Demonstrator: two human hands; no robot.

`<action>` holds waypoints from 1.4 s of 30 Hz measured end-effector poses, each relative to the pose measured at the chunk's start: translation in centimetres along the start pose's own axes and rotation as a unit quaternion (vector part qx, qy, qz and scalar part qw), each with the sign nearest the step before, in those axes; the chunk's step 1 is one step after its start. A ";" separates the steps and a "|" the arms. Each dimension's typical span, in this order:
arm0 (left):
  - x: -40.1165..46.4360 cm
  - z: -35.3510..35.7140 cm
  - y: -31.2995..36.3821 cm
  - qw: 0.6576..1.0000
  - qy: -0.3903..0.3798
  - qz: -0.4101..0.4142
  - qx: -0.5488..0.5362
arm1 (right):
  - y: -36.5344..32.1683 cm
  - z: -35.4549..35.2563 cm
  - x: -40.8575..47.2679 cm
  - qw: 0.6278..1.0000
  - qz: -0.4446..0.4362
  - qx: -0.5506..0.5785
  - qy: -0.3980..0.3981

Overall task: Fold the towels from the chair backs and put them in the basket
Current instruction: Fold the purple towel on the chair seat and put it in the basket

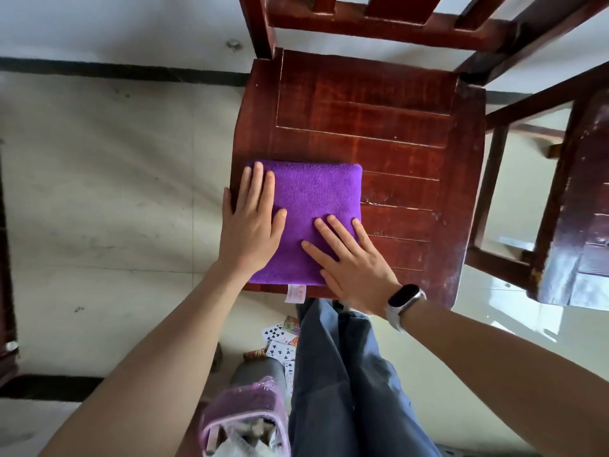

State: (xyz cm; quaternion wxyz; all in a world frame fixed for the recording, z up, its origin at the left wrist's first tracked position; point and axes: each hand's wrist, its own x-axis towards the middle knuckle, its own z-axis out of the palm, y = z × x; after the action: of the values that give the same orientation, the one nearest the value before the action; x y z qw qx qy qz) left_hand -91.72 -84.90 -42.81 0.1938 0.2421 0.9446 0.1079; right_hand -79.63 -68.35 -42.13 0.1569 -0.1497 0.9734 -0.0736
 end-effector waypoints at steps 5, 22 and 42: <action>-1.3 -0.6 0.3 0.971 0.109 -0.162 -0.134 | 1.3 -2.6 0.2 0.953 0.145 0.236 0.125; 1.1 -2.3 -0.2 0.859 -0.042 -0.362 -0.360 | 1.6 -2.4 4.6 0.650 0.556 0.518 0.011; -4.7 -10.0 21.2 0.915 -0.035 -0.123 -0.382 | 8.3 -12.9 -18.7 0.538 0.501 0.629 0.255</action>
State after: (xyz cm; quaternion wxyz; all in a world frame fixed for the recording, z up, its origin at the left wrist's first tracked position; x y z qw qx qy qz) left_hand -83.29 -70.10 -25.96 0.3161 0.0348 0.8462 0.4275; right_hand -69.17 -53.41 -26.29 -0.0325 0.5246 0.5920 -0.6110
